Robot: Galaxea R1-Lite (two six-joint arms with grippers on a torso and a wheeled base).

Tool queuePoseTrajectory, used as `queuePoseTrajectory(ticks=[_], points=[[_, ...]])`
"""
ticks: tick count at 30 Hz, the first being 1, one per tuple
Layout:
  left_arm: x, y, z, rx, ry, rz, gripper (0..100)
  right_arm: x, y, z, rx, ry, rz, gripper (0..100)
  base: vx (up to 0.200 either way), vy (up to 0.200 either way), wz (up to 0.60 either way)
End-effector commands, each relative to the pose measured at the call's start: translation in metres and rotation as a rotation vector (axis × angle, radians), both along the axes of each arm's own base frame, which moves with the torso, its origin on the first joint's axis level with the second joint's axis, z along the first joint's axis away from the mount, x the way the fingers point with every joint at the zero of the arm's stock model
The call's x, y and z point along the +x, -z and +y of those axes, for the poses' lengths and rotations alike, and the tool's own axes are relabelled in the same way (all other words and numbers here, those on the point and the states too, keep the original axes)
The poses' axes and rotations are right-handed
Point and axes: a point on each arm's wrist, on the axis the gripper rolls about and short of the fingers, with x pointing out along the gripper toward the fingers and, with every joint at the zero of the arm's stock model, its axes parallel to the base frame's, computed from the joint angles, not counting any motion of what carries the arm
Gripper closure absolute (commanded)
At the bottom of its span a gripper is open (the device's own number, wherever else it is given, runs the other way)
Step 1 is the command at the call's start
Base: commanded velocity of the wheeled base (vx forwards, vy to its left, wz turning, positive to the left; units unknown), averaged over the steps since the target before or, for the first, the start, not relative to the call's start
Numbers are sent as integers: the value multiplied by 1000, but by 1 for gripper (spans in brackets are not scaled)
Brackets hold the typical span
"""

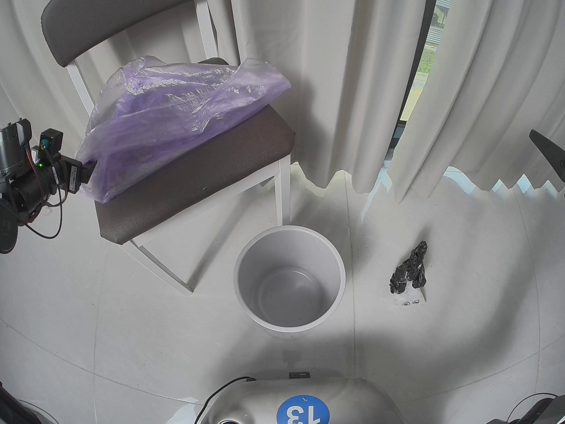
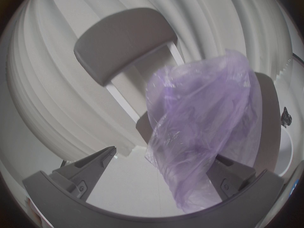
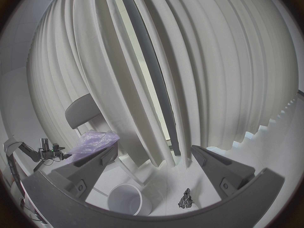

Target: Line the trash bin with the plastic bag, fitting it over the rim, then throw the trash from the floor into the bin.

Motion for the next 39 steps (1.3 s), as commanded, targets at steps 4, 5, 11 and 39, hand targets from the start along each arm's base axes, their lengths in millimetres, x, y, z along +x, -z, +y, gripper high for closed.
queuePoseTrajectory(ticks=[4, 5, 11, 39], points=[[-2, -7, -1, 7, 26, -53, 0, -1, -1, 0, 1, -1, -8, 0, 0, 0, 0], [-2, -7, -1, 7, 29, -53, 0, -1, -1, 0, 1, -1, -8, 0, 0, 0, 0], [-1, -5, -4, 7, 44, -48, 0, -2, 0, 0, 1, -1, -8, 0, 0, 0, 0], [-8, -6, -9, 10, 52, -51, 100, -2, 1, 0, 1, -1, -5, 0, 0, 0, 0]])
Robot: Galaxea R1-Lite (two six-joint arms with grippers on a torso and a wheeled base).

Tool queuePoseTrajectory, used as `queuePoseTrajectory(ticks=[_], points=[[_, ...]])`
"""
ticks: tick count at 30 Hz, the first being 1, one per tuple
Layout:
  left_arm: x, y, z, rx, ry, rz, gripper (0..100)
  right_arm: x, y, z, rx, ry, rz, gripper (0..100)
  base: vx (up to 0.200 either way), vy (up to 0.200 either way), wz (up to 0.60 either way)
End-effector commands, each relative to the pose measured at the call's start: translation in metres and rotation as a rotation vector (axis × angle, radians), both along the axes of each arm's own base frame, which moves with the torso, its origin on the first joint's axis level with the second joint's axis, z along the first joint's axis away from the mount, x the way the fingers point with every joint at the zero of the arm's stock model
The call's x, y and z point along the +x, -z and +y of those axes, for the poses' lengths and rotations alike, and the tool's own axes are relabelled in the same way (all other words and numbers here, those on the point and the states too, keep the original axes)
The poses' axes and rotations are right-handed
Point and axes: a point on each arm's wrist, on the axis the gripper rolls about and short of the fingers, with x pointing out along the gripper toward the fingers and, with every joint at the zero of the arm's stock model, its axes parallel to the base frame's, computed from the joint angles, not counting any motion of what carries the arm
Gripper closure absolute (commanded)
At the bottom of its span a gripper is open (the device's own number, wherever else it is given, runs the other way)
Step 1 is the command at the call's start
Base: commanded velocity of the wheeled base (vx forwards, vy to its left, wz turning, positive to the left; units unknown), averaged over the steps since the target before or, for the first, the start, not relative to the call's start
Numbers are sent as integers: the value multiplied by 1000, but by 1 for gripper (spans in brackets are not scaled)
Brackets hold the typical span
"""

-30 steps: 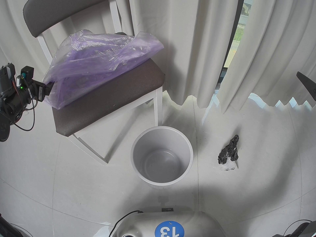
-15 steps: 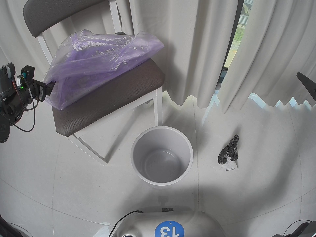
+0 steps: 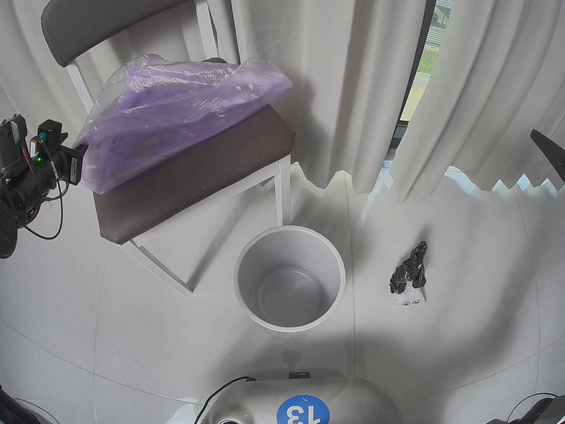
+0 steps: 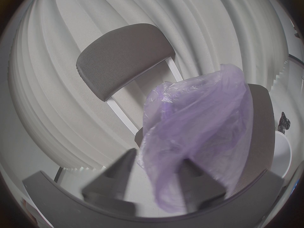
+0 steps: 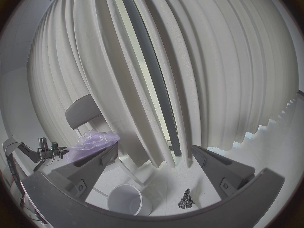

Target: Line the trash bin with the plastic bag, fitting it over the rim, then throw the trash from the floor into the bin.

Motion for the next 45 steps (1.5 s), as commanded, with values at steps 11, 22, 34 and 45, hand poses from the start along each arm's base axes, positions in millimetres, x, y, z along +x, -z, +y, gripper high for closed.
queuePoseTrajectory(ticks=[11, 22, 34, 45], points=[[-7, -7, -9, 0, 23, -25, 100, 0, 0, 0, -1, 0, 1, 0, 0, 0, 0], [-43, -3, -20, -4, 55, -22, 100, -4, -4, 0, -4, 4, -68, 0, 0, 0, 0], [-63, -18, -43, -41, 125, -93, 100, -24, 1, -11, -145, 106, -140, 0, 0, 0, 0], [-64, -28, -64, -56, 67, -125, 100, -31, 6, -10, -193, 108, -148, 0, 0, 0, 0]])
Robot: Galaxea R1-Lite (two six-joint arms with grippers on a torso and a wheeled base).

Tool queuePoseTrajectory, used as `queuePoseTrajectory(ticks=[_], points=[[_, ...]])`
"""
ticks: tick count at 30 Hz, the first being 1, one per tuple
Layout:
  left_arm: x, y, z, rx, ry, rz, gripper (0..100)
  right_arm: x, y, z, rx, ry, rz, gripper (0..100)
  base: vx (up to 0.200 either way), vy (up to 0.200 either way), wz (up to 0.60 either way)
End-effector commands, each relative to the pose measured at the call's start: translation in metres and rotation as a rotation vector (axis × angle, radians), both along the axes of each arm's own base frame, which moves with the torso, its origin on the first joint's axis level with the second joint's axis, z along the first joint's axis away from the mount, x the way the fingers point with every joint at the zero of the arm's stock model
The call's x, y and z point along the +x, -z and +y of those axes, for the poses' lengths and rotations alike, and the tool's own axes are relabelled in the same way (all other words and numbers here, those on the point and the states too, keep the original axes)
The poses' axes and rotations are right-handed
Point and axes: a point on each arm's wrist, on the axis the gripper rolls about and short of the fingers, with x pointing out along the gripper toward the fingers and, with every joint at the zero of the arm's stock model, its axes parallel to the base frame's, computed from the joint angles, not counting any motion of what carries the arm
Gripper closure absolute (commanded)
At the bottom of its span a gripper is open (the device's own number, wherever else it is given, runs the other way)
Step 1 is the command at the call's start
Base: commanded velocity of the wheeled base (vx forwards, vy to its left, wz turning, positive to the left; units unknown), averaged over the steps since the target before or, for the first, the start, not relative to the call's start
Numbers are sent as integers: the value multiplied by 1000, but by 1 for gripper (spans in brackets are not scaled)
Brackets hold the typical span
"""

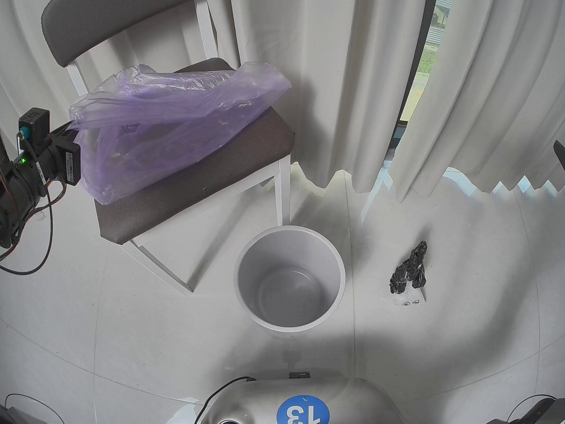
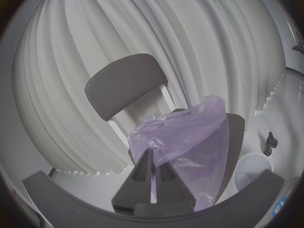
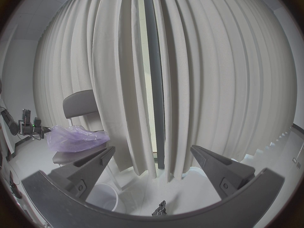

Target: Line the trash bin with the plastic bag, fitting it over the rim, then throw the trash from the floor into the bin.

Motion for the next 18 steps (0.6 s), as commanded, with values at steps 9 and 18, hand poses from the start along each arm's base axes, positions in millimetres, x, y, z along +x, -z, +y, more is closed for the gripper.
queuePoseTrajectory(ticks=[9, 18], points=[[24, -31, -45, -42, 5, -81, 100, 21, -5, 27, 5, -144, 44, 0, 0, 0, 0], [19, -66, -82, -64, -14, -155, 100, 42, -7, 57, -6, -267, 76, 0, 0, 0, 0]])
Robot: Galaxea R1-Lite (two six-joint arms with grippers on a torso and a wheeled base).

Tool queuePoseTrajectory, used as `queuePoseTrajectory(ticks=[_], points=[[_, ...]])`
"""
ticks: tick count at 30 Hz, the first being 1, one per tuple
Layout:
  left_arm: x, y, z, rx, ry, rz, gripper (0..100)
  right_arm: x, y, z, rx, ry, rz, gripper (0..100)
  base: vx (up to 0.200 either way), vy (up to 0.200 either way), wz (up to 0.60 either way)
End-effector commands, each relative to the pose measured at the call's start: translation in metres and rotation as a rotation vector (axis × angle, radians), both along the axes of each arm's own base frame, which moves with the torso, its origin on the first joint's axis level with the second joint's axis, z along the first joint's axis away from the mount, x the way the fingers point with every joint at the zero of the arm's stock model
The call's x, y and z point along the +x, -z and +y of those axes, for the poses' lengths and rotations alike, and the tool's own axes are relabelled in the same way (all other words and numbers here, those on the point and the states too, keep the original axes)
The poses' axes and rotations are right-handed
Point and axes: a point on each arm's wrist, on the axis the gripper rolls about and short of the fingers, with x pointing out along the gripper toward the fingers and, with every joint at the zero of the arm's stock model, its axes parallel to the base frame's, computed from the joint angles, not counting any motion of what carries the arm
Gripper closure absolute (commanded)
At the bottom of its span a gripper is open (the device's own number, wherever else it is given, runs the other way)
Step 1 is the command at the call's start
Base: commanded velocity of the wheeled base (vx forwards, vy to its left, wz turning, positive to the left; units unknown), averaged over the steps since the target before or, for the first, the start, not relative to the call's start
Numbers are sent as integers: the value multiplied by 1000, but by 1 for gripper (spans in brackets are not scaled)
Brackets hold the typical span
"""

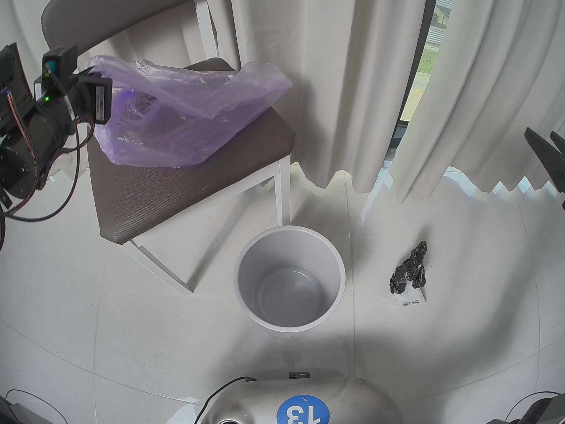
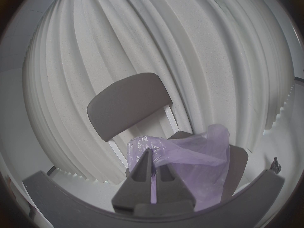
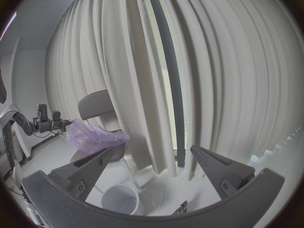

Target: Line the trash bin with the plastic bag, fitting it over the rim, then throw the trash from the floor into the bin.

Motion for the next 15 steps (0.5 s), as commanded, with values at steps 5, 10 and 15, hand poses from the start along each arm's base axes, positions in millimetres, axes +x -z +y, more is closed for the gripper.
queuePoseTrajectory(ticks=[5, 10, 15], points=[[-1, -33, -41, -56, 4, -69, 100, 27, 13, 41, -12, -152, 46, 0, 0, 0, 0], [-12, -35, -54, -102, 28, -76, 100, 46, 30, 58, -27, -173, 73, 0, 0, 0, 0], [-21, -37, -70, -164, 40, -87, 100, 59, 49, 80, -34, -197, 94, 0, 0, 0, 0]])
